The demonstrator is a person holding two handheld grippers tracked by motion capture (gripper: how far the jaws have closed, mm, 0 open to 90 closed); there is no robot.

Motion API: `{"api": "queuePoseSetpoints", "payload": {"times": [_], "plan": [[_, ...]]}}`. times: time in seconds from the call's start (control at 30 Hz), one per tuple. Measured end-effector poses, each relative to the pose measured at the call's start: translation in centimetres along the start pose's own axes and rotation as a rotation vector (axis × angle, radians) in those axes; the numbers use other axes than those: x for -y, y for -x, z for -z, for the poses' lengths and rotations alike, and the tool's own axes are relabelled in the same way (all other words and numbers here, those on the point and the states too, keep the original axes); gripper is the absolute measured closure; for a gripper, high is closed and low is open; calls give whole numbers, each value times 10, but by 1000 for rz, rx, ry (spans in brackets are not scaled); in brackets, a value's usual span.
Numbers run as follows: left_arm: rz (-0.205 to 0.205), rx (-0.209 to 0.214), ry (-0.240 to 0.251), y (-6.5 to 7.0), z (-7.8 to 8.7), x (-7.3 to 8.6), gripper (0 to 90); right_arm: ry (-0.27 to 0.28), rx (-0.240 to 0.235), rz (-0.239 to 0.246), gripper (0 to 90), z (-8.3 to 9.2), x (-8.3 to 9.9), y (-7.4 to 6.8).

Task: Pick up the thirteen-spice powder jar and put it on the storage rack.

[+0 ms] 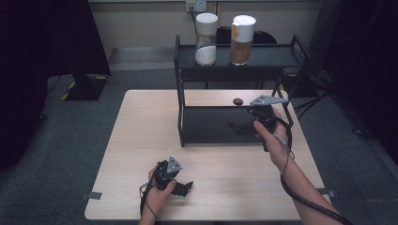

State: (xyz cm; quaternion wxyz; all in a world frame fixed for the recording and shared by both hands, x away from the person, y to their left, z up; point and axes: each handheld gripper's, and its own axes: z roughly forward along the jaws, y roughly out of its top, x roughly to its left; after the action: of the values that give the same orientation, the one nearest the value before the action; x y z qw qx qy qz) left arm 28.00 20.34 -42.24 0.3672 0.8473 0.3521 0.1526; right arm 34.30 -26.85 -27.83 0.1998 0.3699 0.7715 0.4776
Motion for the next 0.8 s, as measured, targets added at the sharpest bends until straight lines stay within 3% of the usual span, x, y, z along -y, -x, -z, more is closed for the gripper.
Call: {"api": "queuePoseSetpoints", "payload": {"times": [0.2, 0.8], "plan": [[0, 0, 0, 0, 0, 0, 0, -6, -10, -26, 21, -4, 13, 2], [0, 0, 0, 0, 0, 0, 0, -13, -12, -45, 21, -8, 46, 5]]}}
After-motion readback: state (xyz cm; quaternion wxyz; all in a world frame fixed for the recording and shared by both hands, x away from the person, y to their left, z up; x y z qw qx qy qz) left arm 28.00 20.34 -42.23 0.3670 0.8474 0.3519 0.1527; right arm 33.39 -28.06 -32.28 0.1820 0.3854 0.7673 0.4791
